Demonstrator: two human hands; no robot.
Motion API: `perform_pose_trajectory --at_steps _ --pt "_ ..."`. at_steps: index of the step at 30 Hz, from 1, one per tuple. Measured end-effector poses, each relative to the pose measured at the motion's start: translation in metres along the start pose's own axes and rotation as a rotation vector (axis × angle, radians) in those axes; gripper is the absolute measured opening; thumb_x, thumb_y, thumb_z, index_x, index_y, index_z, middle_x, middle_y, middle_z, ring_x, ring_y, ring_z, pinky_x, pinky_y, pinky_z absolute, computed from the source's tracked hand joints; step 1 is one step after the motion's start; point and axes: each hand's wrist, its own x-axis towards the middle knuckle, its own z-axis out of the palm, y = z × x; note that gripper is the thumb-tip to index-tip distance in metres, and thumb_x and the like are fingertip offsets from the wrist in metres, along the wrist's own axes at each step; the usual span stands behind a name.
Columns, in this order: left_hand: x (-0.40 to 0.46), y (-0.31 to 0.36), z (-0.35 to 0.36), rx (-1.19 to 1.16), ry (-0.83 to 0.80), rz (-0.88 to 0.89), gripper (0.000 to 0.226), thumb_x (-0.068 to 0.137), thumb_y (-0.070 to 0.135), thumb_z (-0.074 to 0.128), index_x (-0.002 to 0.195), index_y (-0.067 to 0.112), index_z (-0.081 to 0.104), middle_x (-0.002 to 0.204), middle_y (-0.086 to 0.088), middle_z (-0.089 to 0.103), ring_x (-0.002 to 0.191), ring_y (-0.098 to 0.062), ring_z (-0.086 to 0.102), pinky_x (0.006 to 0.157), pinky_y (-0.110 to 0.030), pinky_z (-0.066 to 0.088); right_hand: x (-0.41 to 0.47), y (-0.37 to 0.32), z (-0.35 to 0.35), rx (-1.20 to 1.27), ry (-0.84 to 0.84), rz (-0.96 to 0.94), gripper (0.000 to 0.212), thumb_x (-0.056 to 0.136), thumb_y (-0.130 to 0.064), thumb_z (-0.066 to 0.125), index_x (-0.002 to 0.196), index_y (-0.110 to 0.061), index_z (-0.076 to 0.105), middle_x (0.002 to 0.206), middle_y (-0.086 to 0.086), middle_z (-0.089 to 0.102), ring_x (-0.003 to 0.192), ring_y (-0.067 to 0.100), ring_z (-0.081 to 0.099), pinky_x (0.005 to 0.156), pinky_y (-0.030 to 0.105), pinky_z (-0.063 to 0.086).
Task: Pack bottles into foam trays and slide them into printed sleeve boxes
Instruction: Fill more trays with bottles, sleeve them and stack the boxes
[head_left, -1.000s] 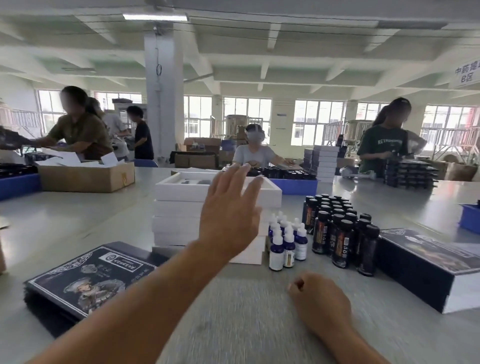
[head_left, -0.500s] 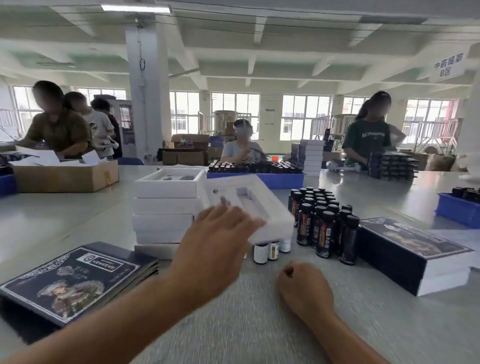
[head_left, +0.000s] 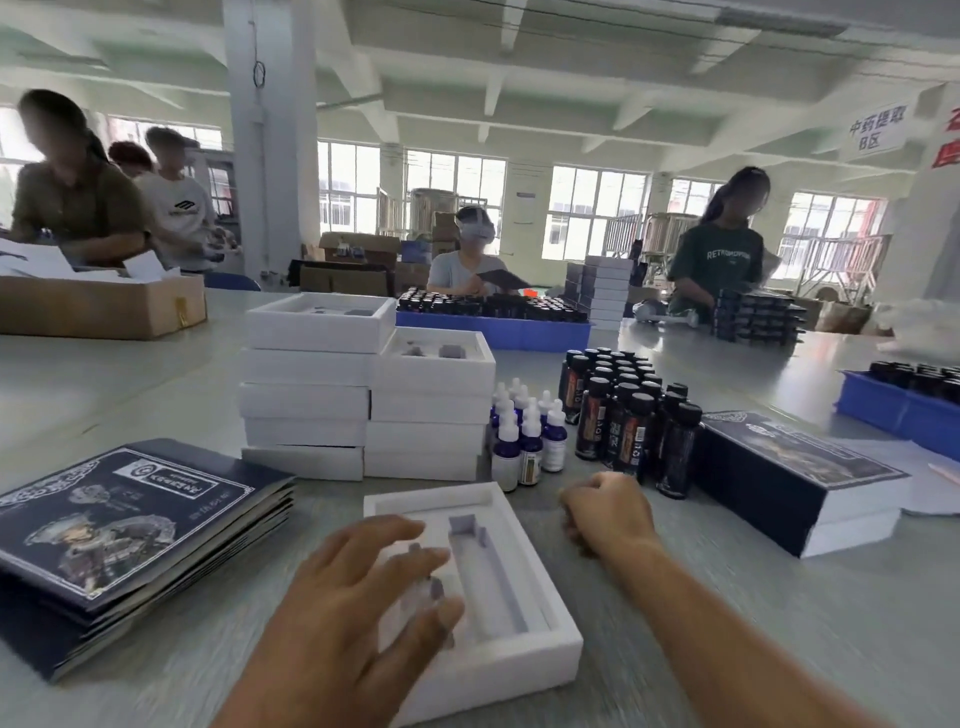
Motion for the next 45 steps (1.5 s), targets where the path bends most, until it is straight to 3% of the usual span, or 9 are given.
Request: perform_pose_trajectory --at_steps 4,13,19,22,25,30,33,39,45 --pt "-0.007 -0.011 0.004 -0.109 -0.147 -0.049 0.05 0.076 0.079 0.037 0.104 0.051 0.069 0.125 0.034 0.054 0.135 0.012 0.027 0.103 -0.004 0.022 0.027 -0.01 0.004 -0.109 0.037 -0.056 0.014 0.084 -0.019 0.064 0.087 -0.006 0.061 0.075 0.008 0.072 0.068 0.027 0.071 0.071 0.044 0.061" --pt "-0.009 -0.024 0.015 0.059 -0.257 0.268 0.044 0.088 0.076 0.036 0.111 0.05 0.063 0.136 0.023 0.052 0.136 -0.01 0.041 0.097 -0.032 0.047 0.065 -0.005 0.026 -0.313 0.109 -0.115 0.029 0.094 -0.032 0.059 0.117 -0.015 0.061 0.116 0.008 0.068 0.103 0.029 0.063 0.08 0.034 0.046" --pt "-0.007 -0.021 0.014 0.058 -0.334 0.268 0.043 0.083 0.076 0.042 0.102 0.048 0.067 0.133 0.019 0.055 0.134 -0.019 0.045 0.083 -0.033 0.055 0.059 -0.003 0.029 -0.332 0.149 -0.12 0.029 0.091 -0.038 0.063 0.107 -0.014 0.065 0.107 0.01 0.07 0.085 0.027 0.058 0.07 0.031 0.041" --pt "-0.007 -0.016 0.009 0.043 -0.374 0.2 0.048 0.081 0.082 0.04 0.11 0.052 0.063 0.142 0.028 0.042 0.144 -0.005 0.023 0.102 -0.027 0.035 0.051 -0.002 0.018 -0.282 0.139 -0.052 0.03 0.086 -0.032 0.069 0.103 -0.008 0.064 0.102 0.012 0.07 0.089 0.028 0.064 0.071 0.032 0.046" --pt "-0.009 -0.014 0.007 0.027 -0.464 0.136 0.058 0.078 0.087 0.035 0.12 0.053 0.055 0.147 0.037 0.023 0.142 0.01 -0.006 0.11 -0.02 0.01 0.031 -0.007 -0.001 -0.161 0.037 -0.056 0.019 0.08 -0.022 0.073 0.089 -0.006 0.069 0.085 0.013 0.073 0.07 0.025 0.067 0.068 0.038 0.056" --pt "-0.009 -0.01 0.009 0.039 -0.492 0.064 0.065 0.075 0.091 0.028 0.121 0.051 0.049 0.145 0.038 0.026 0.14 0.014 -0.005 0.111 -0.033 0.033 -0.036 -0.032 -0.034 0.024 -0.117 -0.257 0.017 0.084 -0.032 0.075 0.087 -0.016 0.07 0.068 0.0 0.071 0.049 0.004 0.06 0.047 0.021 0.05" --pt "-0.008 -0.005 0.012 0.081 -0.504 0.041 0.078 0.07 0.094 0.023 0.131 0.05 0.04 0.147 0.037 0.022 0.138 0.017 -0.009 0.11 -0.036 0.036 -0.08 -0.04 -0.039 -0.106 -0.316 -0.324 0.025 0.083 -0.041 0.075 0.099 -0.03 0.059 0.074 -0.004 0.072 0.05 -0.002 0.06 0.048 0.014 0.044" --pt "-0.005 0.013 0.016 0.029 -0.536 -0.127 0.114 0.061 0.096 0.038 0.148 0.043 -0.014 0.154 0.031 -0.013 0.134 0.013 -0.013 0.117 -0.028 0.008 -0.116 -0.043 -0.026 -0.333 -0.265 -0.473 0.04 0.083 -0.048 0.073 0.118 -0.036 0.06 0.06 -0.015 0.065 0.051 -0.01 0.058 0.045 0.009 0.038" --pt "-0.013 0.019 0.028 -0.002 -0.471 -0.229 0.123 0.06 0.094 0.043 0.151 0.034 -0.015 0.157 0.023 -0.019 0.135 0.007 -0.026 0.11 -0.023 -0.01 -0.131 -0.041 -0.019 -0.474 -0.393 -0.581 0.031 0.086 -0.061 0.06 0.11 -0.044 0.068 0.073 -0.044 0.058 0.07 -0.014 0.059 0.053 0.011 0.036"
